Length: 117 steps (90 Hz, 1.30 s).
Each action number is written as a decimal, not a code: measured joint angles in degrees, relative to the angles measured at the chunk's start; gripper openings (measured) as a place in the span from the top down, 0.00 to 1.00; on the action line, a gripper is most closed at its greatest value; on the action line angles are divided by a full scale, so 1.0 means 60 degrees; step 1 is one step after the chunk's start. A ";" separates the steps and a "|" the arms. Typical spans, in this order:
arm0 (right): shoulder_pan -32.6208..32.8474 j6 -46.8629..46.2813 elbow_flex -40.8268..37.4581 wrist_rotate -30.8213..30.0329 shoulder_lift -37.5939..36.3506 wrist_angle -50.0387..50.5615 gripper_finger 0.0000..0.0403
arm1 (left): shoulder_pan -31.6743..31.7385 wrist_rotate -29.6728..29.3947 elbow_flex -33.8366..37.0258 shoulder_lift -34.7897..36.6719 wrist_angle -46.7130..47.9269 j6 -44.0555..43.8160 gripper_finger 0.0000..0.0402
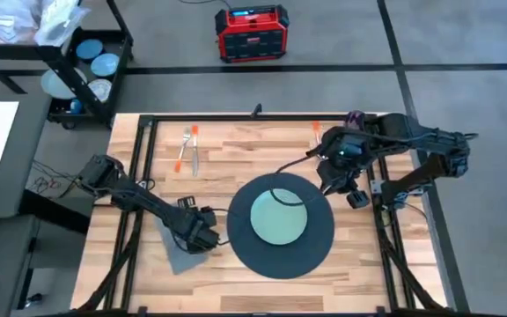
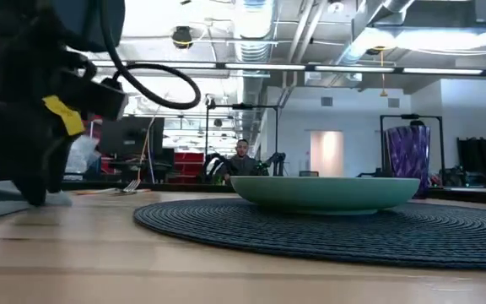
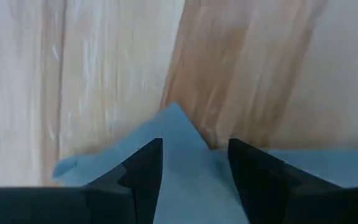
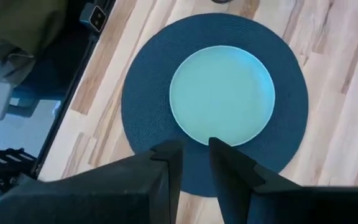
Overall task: Set table place
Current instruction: Fold the grey napkin
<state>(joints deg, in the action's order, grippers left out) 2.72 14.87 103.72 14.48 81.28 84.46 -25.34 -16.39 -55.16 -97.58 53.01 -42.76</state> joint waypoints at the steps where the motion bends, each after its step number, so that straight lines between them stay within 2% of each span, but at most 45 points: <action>1: 0.0000 0.0000 0.0000 -0.0002 0.0000 -0.0012 0.84 | 0.0013 -0.0028 0.0000 0.0000 -0.0011 -0.0008 0.58; 21: 0.0012 -0.0002 0.0000 -0.0003 0.0000 -0.0115 0.84 | 0.0201 -0.0086 0.0000 0.0000 0.0120 -0.0282 0.64; 52: 0.0772 -0.0440 0.0000 -0.0006 0.0000 -0.0166 0.84 | 0.0199 -0.0094 0.0000 0.0000 0.0351 -0.0597 0.96; 57: 0.0909 -0.0477 0.0000 -0.0162 0.0000 -0.0163 0.84 | 0.0199 -0.0110 -0.0002 0.0000 0.0358 -0.0656 0.99; 71: 0.1138 -0.0599 -0.0001 -0.0580 0.0000 -0.0163 0.84 | 0.0152 -0.0518 -0.0011 0.0000 0.1149 -0.1289 1.00; 88: 0.1220 -0.0661 -0.0001 -0.0761 0.0000 -0.0159 0.84 | -0.0224 -0.0523 -0.0011 0.0000 0.2313 -0.2022 1.00; 105: 0.1072 -0.0506 0.0000 -0.0762 0.0000 -0.0155 0.84 | -0.0590 -0.0284 -0.0556 0.0076 0.1054 -0.1546 1.00; 117: 0.0884 -0.0503 0.0000 -0.0779 0.0000 -0.0120 0.84 | -0.0599 0.0319 -0.1302 0.0076 0.0953 -0.1068 0.98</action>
<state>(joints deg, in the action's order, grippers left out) 8.02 11.86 103.72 9.80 81.28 83.74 -28.93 -14.48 -62.97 -97.12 58.72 -49.17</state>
